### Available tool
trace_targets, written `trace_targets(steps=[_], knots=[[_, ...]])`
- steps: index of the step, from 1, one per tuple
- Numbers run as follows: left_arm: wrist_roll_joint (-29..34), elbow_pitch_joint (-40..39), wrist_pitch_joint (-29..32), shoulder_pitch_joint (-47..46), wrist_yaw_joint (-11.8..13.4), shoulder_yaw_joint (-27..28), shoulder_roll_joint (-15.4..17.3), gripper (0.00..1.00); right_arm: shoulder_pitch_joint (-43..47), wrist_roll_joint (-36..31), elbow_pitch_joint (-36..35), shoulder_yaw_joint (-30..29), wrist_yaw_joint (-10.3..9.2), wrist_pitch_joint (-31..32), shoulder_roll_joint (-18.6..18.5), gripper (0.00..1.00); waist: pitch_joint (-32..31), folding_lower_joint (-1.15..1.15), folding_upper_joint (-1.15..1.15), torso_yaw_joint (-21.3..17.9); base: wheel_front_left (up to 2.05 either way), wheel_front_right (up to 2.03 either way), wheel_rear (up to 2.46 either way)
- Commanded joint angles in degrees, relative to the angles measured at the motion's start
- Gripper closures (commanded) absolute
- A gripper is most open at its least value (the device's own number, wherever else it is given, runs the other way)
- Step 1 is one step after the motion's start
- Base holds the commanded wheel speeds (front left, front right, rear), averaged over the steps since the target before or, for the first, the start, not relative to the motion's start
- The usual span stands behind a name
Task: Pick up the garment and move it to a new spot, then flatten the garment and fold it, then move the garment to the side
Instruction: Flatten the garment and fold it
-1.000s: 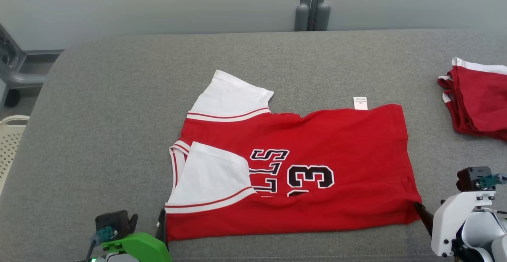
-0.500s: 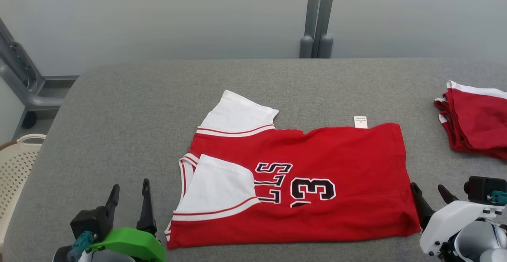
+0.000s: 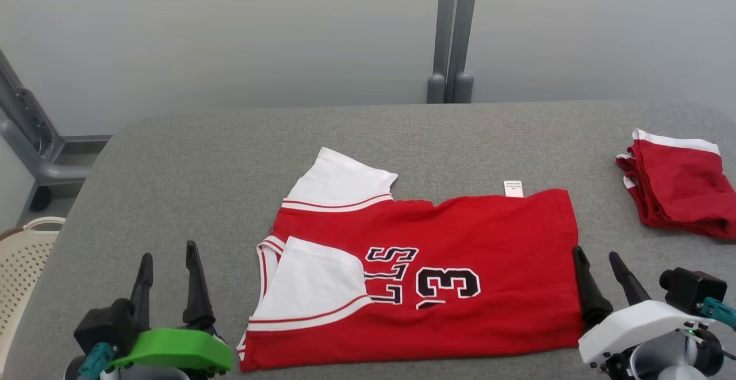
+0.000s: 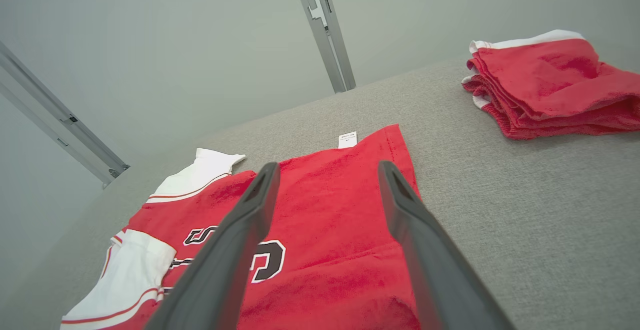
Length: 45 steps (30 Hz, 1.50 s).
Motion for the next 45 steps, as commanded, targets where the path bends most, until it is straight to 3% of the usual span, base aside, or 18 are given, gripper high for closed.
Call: trace_targets(steps=[1,7,16,23,45], knots=[[0.69,-0.04,-0.16,1.07,-0.76,0.30,-0.17,0.00,-0.59,1.16,0.42,0.51,-0.01,-1.10,-0.01,0.00,-0.19,0.00,0.00,-0.15,0.00,0.00,0.00],[4.89,1.27,-0.16,3.84,-4.75,0.38,-0.23,0.00,-1.48,1.85,3.54,6.06,-0.01,-6.23,-0.10,0.00,-0.70,0.00,0.00,-0.04,0.00,0.00,0.00],[7.86,5.39,-0.18,6.26,-6.71,-1.31,1.19,0.00,-2.88,-0.91,7.22,9.48,-0.01,-10.31,-0.07,0.00,-1.07,0.00,0.00,1.02,0.00,0.00,0.00],[8.10,7.68,-0.14,6.23,-6.57,-1.67,1.48,0.00,-2.84,-4.31,9.07,9.24,-0.01,-10.97,-0.05,0.00,-1.26,0.00,0.00,1.39,0.00,0.00,0.00],[7.06,8.83,0.00,4.13,-7.07,-2.01,1.04,0.00,-3.77,-5.12,9.68,9.39,-0.01,-9.38,-0.05,0.00,0.37,0.00,0.00,0.72,0.00,0.00,0.00]])
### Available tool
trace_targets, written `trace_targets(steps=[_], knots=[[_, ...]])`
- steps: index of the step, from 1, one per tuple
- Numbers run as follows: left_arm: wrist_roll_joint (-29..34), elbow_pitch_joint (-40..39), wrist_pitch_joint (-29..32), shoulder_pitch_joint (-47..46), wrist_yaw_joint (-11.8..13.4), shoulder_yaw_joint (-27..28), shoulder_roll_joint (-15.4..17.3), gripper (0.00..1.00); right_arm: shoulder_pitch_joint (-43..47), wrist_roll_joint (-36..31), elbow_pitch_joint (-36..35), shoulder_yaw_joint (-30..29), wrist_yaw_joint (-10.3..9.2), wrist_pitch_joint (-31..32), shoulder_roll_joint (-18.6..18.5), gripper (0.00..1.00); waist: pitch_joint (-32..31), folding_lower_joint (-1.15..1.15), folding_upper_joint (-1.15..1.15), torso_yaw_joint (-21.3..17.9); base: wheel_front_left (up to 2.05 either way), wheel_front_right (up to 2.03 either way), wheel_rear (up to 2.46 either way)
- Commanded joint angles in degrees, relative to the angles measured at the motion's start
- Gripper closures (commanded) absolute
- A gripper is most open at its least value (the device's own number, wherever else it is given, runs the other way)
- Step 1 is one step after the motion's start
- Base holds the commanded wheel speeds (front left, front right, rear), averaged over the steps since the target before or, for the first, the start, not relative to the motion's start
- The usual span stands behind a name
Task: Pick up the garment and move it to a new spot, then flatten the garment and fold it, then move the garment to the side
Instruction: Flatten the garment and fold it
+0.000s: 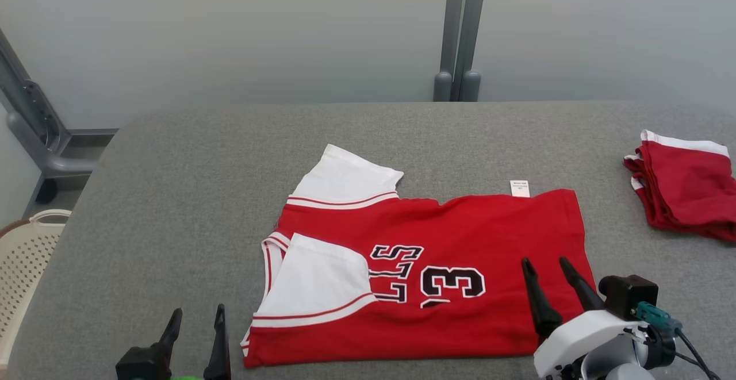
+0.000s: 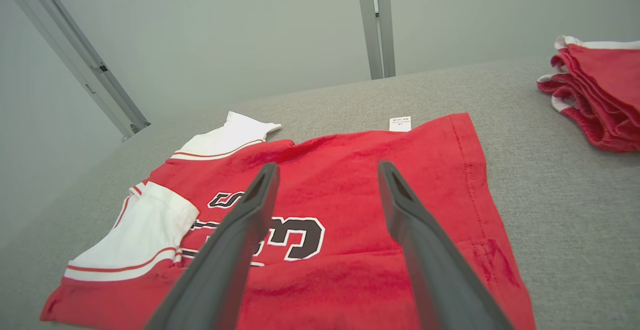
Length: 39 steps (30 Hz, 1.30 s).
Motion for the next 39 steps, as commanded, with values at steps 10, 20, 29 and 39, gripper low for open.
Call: trace_targets(steps=[10,20,29,39], knots=[[-0.51,1.02,12.09,-10.72,-1.75,-2.50,2.05,0.00,-6.14,-2.29,-2.69,-1.28,-0.01,16.17,-0.16,0.00,2.50,0.00,0.00,-1.20,0.00,0.00,0.00],[-0.84,8.30,28.56,-32.23,-3.93,-5.26,1.05,0.00,-20.84,-0.34,-5.73,-2.45,-0.01,46.02,-4.37,0.00,12.24,0.00,0.00,-5.04,0.00,0.00,0.00],[2.03,15.86,34.21,-49.73,-7.02,-7.84,1.60,0.00,-32.13,1.44,-7.48,0.70,-0.01,55.84,-8.35,0.00,21.87,0.00,0.00,-8.10,0.00,0.00,0.00],[3.91,23.96,38.32,-62.31,-7.61,-9.46,1.23,0.00,-39.44,1.66,-9.08,3.10,-0.01,57.88,-10.90,0.00,30.47,0.00,0.00,-10.84,0.00,0.00,0.00]])
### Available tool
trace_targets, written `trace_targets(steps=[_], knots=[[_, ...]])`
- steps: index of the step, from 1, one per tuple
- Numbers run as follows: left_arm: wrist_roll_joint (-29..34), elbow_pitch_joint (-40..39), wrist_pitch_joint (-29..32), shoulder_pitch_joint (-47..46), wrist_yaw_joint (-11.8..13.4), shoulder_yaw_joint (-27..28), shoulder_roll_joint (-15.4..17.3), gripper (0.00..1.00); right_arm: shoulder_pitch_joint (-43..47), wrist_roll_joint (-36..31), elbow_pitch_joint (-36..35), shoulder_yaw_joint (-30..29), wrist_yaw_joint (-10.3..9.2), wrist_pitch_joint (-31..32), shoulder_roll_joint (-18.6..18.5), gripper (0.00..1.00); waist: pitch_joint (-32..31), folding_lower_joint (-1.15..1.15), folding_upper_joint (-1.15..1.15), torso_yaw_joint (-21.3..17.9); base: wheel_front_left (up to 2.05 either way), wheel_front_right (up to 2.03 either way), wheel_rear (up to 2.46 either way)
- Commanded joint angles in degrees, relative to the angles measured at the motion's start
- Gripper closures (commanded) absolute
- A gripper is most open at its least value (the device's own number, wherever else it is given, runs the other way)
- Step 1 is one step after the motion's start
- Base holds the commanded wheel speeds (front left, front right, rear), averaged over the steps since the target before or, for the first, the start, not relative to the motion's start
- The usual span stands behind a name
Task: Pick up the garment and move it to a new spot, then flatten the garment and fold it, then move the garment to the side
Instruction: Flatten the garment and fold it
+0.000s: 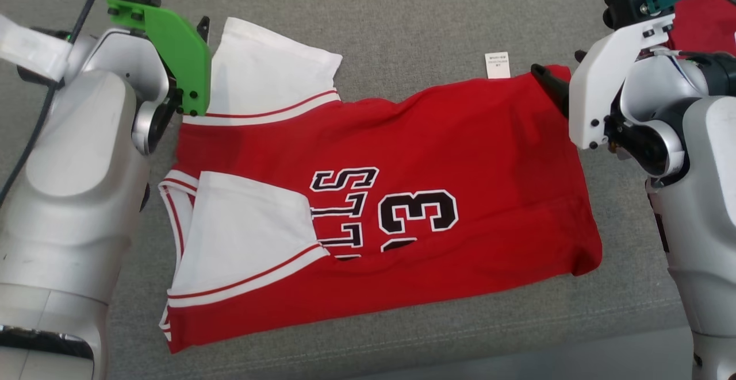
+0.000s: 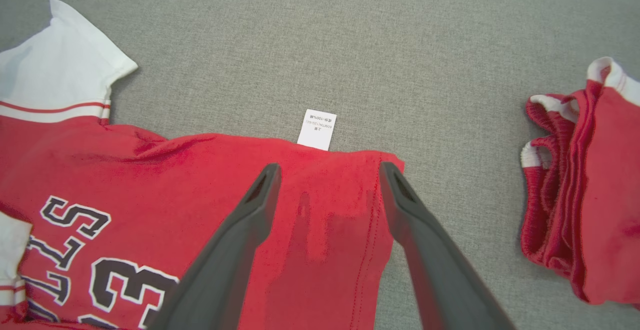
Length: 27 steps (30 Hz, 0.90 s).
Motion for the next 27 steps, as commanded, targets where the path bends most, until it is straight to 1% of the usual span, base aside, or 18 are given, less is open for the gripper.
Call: trace_targets(steps=[1,5,9,16,20,21,22,23,24,25,26,27], knots=[[0.38,0.71,0.49,-1.26,0.05,-0.16,0.09,0.00,-0.90,0.00,-0.31,0.31,-0.01,0.13,-0.30,0.00,5.57,-0.01,0.00,-2.99,0.00,0.00,0.00],[0.84,3.46,2.13,-4.45,-0.31,-0.84,0.15,0.00,-2.28,0.79,-1.47,0.78,-0.01,-0.19,-0.97,0.00,8.12,-0.01,0.00,-4.05,0.00,0.00,0.00],[0.84,5.58,1.71,-6.53,-0.60,-1.16,-0.10,0.00,-2.32,1.22,-1.94,0.51,-0.01,-0.71,-1.38,0.00,9.56,-0.01,0.00,-4.53,0.00,0.00,0.00],[1.62,8.50,0.51,-8.49,0.47,-1.73,0.04,0.00,-1.58,1.58,-1.69,-0.07,-0.01,-1.53,-1.68,0.00,10.38,-0.01,0.00,-5.21,0.00,0.00,0.00],[1.96,9.96,-0.56,-9.36,1.84,-1.55,0.48,0.00,-1.70,1.55,-1.55,-0.42,-0.01,-1.91,-1.56,0.00,10.67,-0.01,0.00,-5.45,0.00,0.00,0.00],[2.04,10.33,-0.76,-9.59,2.08,-1.62,0.45,0.04,-1.77,1.47,-1.56,-0.53,-0.01,-1.93,-1.59,0.00,10.75,-0.01,0.00,-5.41,0.00,0.00,0.00],[1.86,10.65,-0.86,-9.78,2.34,-1.54,0.30,0.18,-1.84,1.37,-1.55,-0.63,-0.01,-1.91,-1.67,0.00,10.80,-0.01,0.00,-5.35,0.00,0.00,0.00],[1.82,11.02,-0.74,-9.97,2.40,-1.66,0.13,0.27,-1.92,1.24,-1.47,-0.69,-0.01,-1.81,-1.78,0.00,10.82,-0.01,0.00,-5.27,0.00,0.00,0.00],[1.71,11.35,-0.53,-10.11,2.43,-1.73,-0.01,0.51,-1.97,1.16,-1.33,-0.69,-0.01,-1.51,-1.89,0.00,10.85,-0.01,0.00,-5.17,0.00,0.00,0.00],[1.55,11.69,-0.29,-10.23,2.36,-1.80,-0.07,0.58,-2.13,1.15,-1.30,-0.69,-0.01,-1.32,-1.95,0.00,10.97,-0.01,0.00,-5.13,0.00,0.00,0.00],[1.42,11.97,-0.27,-10.14,2.08,-1.96,-0.37,0.71,-2.30,1.10,-1.18,-0.76,-0.01,-1.34,-2.04,0.00,10.96,-0.01,0.00,-4.98,0.00,0.00,0.00],[1.28,12.25,-0.29,-10.13,1.96,-2.04,-0.53,0.93,-2.46,1.15,-1.04,-0.71,-0.01,-1.15,-2.01,0.00,11.00,-0.01,0.00,-4.90,0.00,0.00,0.00]])
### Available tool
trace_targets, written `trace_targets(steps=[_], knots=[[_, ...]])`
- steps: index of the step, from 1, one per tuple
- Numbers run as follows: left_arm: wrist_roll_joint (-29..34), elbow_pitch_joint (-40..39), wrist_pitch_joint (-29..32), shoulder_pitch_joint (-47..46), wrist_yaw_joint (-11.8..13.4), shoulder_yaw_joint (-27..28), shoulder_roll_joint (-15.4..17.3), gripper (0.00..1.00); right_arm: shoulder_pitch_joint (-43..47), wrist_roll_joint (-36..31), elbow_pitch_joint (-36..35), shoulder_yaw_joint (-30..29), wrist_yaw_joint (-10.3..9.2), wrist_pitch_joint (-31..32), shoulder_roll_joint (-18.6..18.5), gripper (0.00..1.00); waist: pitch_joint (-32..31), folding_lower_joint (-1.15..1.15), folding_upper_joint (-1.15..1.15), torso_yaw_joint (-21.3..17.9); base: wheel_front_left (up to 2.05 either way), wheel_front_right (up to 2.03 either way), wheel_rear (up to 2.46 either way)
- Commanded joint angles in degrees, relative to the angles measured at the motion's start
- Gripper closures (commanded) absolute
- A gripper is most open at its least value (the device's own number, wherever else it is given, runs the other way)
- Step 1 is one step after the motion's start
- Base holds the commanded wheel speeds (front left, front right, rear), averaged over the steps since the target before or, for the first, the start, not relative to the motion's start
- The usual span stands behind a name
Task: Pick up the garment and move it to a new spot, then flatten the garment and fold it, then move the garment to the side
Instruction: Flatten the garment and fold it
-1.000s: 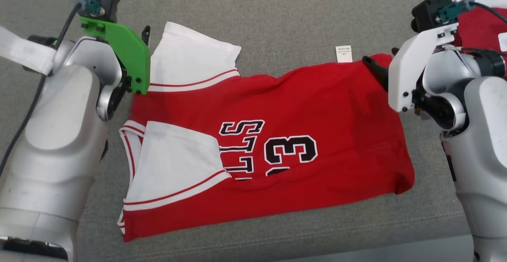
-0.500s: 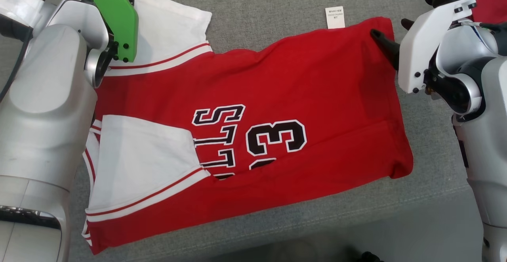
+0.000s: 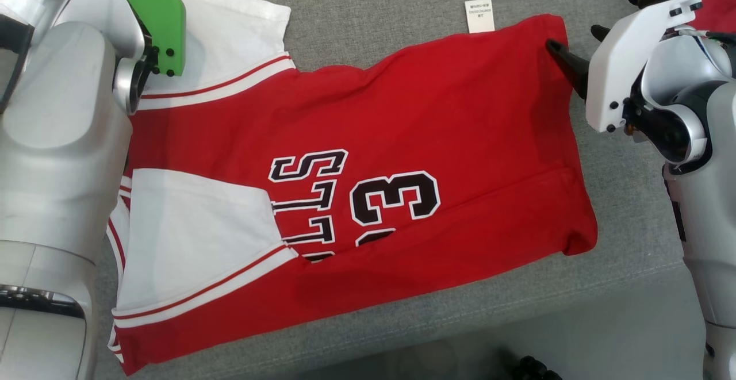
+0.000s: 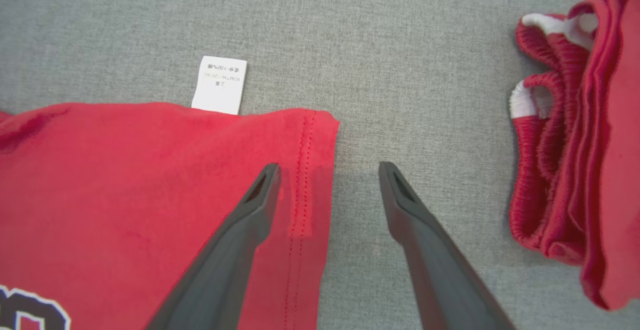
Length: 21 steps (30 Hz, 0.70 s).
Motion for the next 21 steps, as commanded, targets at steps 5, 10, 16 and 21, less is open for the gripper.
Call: trace_targets(steps=[5,10,16,21], knots=[[-0.94,1.63,-0.72,-0.36,-0.46,-0.31,-1.08,1.00,-0.69,-0.06,0.71,-0.31,-0.01,0.49,0.04,0.00,0.40,0.00,0.00,0.73,0.00,0.00,0.00],[-1.48,2.32,-2.02,-0.32,-0.18,-0.35,-2.30,1.00,0.12,-0.39,0.71,-1.36,-0.01,-0.43,-0.12,0.00,0.71,0.00,0.00,1.37,0.00,0.00,0.00],[-2.05,3.69,-3.13,-0.31,-0.32,-0.77,-3.67,1.00,-0.24,-2.17,0.30,-5.51,-0.01,-2.77,1.29,0.04,0.76,0.00,0.00,2.11,0.00,0.00,0.00],[-2.45,4.67,-4.04,-0.81,-0.70,-1.09,-4.45,1.00,-0.08,-3.62,1.66,-7.19,-0.01,-3.31,2.38,0.03,1.02,0.00,0.00,2.62,0.00,0.00,0.00]])
